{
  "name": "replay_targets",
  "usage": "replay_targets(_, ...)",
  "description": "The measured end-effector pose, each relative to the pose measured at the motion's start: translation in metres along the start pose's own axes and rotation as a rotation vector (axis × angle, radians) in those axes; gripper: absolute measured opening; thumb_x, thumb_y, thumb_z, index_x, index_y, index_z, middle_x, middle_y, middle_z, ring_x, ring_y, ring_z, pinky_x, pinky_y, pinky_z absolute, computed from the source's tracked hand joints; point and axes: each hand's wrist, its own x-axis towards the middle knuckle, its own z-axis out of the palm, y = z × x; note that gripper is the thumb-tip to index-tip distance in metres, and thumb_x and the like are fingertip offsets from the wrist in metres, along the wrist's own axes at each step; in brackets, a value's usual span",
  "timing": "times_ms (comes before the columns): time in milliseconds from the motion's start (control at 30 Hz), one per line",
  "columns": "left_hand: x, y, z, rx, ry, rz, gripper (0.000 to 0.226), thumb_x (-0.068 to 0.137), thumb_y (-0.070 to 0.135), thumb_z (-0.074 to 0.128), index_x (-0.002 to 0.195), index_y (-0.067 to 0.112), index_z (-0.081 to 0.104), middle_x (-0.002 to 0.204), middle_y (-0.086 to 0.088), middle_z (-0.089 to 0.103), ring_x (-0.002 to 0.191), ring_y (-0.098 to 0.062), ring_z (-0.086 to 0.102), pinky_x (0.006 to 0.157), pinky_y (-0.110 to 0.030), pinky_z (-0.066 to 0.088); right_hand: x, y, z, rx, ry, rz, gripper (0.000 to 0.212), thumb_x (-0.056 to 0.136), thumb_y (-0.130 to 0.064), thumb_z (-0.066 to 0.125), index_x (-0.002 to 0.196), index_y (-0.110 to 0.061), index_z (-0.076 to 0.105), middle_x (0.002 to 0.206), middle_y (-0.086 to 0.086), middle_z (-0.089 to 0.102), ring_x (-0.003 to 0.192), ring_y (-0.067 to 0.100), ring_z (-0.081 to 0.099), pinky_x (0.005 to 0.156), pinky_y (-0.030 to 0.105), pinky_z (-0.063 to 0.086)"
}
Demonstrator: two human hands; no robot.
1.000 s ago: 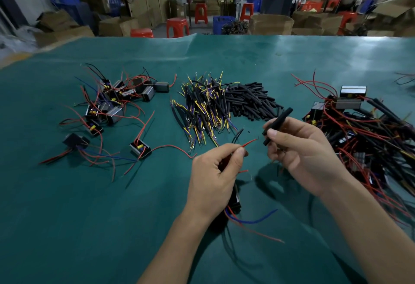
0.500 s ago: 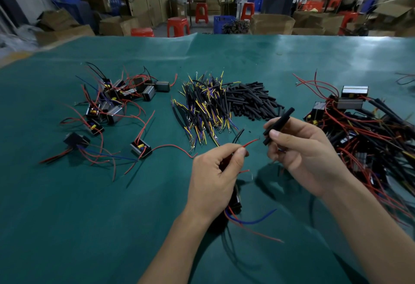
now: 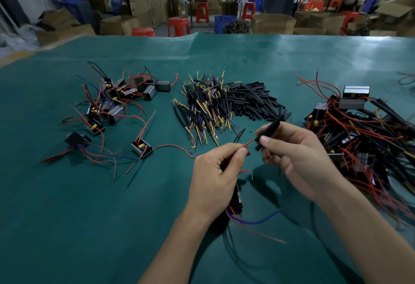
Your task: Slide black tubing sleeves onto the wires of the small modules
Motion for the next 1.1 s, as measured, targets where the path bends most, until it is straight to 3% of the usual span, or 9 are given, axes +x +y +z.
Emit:
replay_targets(67, 0.001, 0.000, 0.001, -0.012, -0.009, -0.003, 0.019, 0.097, 0.029, 0.060, 0.090, 0.019, 0.075, 0.062, 0.016, 0.056, 0.059, -0.012, 0.053, 0.058, -0.026, 0.044, 0.000, 0.002, 0.003, 0.087, 0.010, 0.068, 0.014, 0.075, -0.007, 0.070, 0.088, -0.007, 0.074, 0.074, 0.005, 0.063, 0.059, 0.014, 0.057, 0.055, 0.021, 0.049)
replay_targets(133, 0.001, 0.000, 0.001, -0.027, -0.014, -0.009, 0.018, 0.099, 0.024, 0.061, 0.091, 0.017, 0.075, 0.059, 0.018, 0.055, 0.056, 0.000, 0.048, 0.057, -0.016, 0.039, 0.000, 0.001, 0.005, 0.146, 0.038, 0.091, 0.013, 0.076, -0.005, 0.068, 0.088, -0.007, 0.073, 0.075, 0.006, 0.064, 0.060, 0.014, 0.057, 0.055, 0.021, 0.048)
replay_targets(233, 0.001, -0.001, 0.001, -0.037, -0.013, -0.019, 0.017, 0.100, 0.018, 0.061, 0.091, 0.013, 0.075, 0.057, 0.024, 0.055, 0.055, 0.005, 0.050, 0.058, -0.004, 0.037, 0.001, -0.001, 0.003, 0.160, 0.097, 0.040, 0.013, 0.075, -0.005, 0.067, 0.086, -0.007, 0.072, 0.075, 0.007, 0.064, 0.058, 0.014, 0.056, 0.054, 0.019, 0.047)
replay_targets(367, 0.000, 0.000, 0.001, 0.004, -0.011, -0.014, 0.019, 0.097, 0.030, 0.061, 0.090, 0.019, 0.075, 0.060, 0.020, 0.057, 0.060, 0.001, 0.052, 0.061, -0.021, 0.044, 0.001, -0.003, 0.000, 0.079, 0.082, -0.025, 0.013, 0.075, -0.008, 0.069, 0.087, -0.010, 0.074, 0.077, 0.008, 0.064, 0.059, 0.016, 0.055, 0.055, 0.022, 0.047)
replay_targets(467, 0.000, -0.001, 0.001, 0.011, -0.005, -0.010, 0.020, 0.097, 0.032, 0.060, 0.089, 0.019, 0.075, 0.063, 0.014, 0.058, 0.061, -0.011, 0.054, 0.062, -0.035, 0.050, 0.000, -0.003, -0.001, 0.004, 0.061, -0.053, 0.011, 0.074, -0.011, 0.072, 0.084, -0.013, 0.077, 0.076, 0.006, 0.064, 0.059, 0.016, 0.055, 0.056, 0.022, 0.049)
replay_targets(633, 0.000, 0.000, 0.002, 0.024, -0.006, 0.006, 0.019, 0.097, 0.030, 0.060, 0.090, 0.019, 0.075, 0.067, 0.009, 0.061, 0.062, -0.010, 0.054, 0.065, -0.039, 0.051, 0.001, -0.004, -0.004, -0.087, 0.039, -0.024, 0.011, 0.074, -0.015, 0.074, 0.084, -0.013, 0.078, 0.076, 0.007, 0.066, 0.062, 0.016, 0.060, 0.058, 0.021, 0.052)
replay_targets(767, 0.000, -0.001, 0.002, 0.015, -0.009, 0.010, 0.019, 0.098, 0.029, 0.060, 0.091, 0.020, 0.075, 0.069, 0.000, 0.064, 0.064, -0.022, 0.057, 0.064, -0.041, 0.050, 0.001, -0.004, -0.004, -0.034, 0.012, 0.068, 0.012, 0.075, -0.011, 0.073, 0.085, -0.010, 0.077, 0.078, 0.008, 0.065, 0.063, 0.016, 0.061, 0.058, 0.024, 0.053)
replay_targets(933, 0.001, 0.000, 0.000, -0.028, -0.011, -0.018, 0.018, 0.100, 0.020, 0.061, 0.090, 0.014, 0.074, 0.057, 0.021, 0.056, 0.054, 0.004, 0.050, 0.057, -0.007, 0.037, 0.001, -0.002, 0.005, 0.251, 0.021, 0.230, 0.012, 0.075, -0.010, 0.070, 0.083, -0.012, 0.079, 0.074, 0.004, 0.065, 0.062, 0.012, 0.060, 0.059, 0.021, 0.054)
replay_targets(1100, 0.000, 0.000, 0.001, -0.033, -0.040, -0.035, 0.021, 0.102, 0.016, 0.058, 0.087, 0.011, 0.072, 0.056, 0.021, 0.056, 0.053, 0.005, 0.050, 0.058, -0.003, 0.037, -0.001, 0.000, 0.011, 0.327, 0.039, 0.239, 0.012, 0.076, -0.009, 0.069, 0.082, -0.013, 0.079, 0.072, 0.002, 0.065, 0.063, 0.011, 0.061, 0.061, 0.020, 0.055)
